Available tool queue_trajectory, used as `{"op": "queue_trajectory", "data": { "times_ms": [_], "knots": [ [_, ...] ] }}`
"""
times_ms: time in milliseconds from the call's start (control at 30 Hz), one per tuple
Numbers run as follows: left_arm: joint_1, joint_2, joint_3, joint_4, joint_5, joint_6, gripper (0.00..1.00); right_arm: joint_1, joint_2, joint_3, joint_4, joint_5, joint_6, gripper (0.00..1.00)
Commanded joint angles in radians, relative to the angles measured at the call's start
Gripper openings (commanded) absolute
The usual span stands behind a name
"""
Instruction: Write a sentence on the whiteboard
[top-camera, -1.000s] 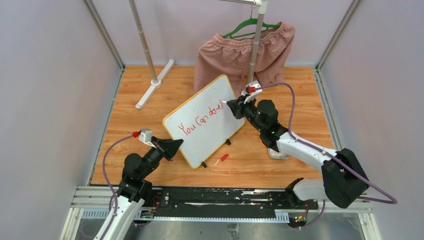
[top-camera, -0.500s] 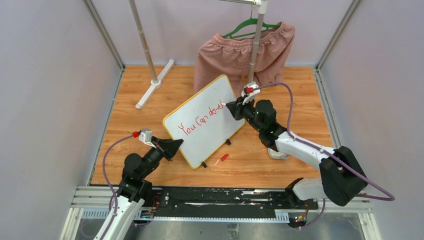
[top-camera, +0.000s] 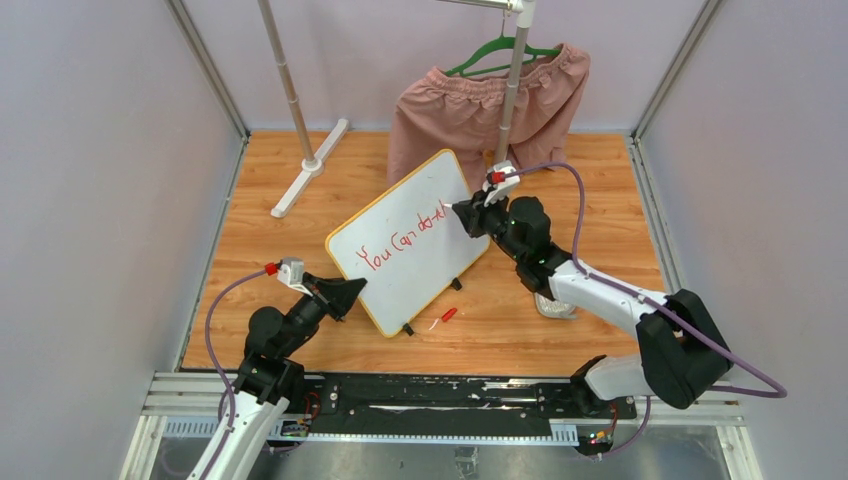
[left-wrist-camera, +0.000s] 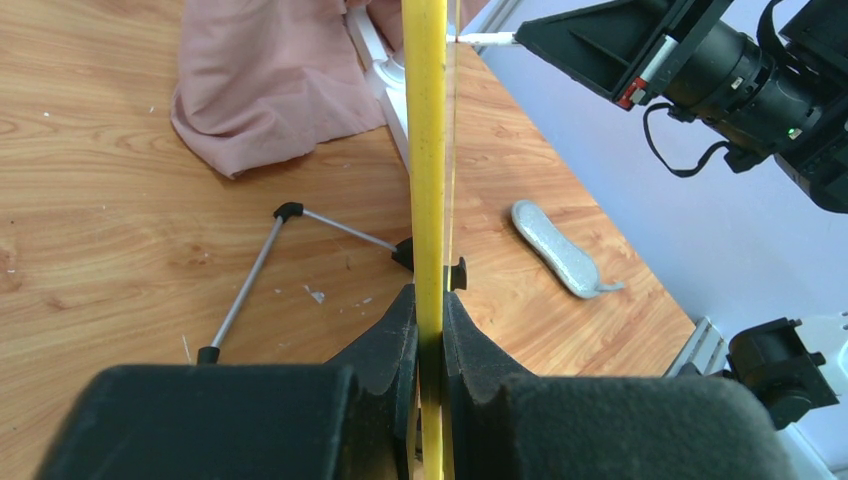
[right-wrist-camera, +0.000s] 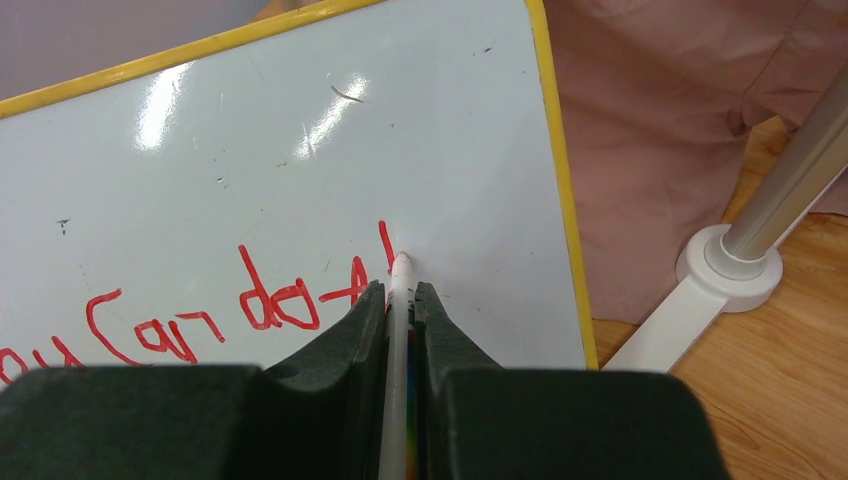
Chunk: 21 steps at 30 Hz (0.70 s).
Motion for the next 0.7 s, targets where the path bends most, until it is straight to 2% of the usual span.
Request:
{"op": "queue_trajectory", "data": {
  "times_ms": [0,667],
  "knots": [
    [-0.013,-0.054,-0.074,-0.077,0.016,0.050,0.00,-0.014,0.008,0.039,-0.010,0.028,-0.001,0.00],
    [-0.016,-0.054,-0.074,-0.077,0.017,0.050,0.00,-0.018,0.015,-0.009,-0.038,0.013,0.023,0.00]
  ]
}}
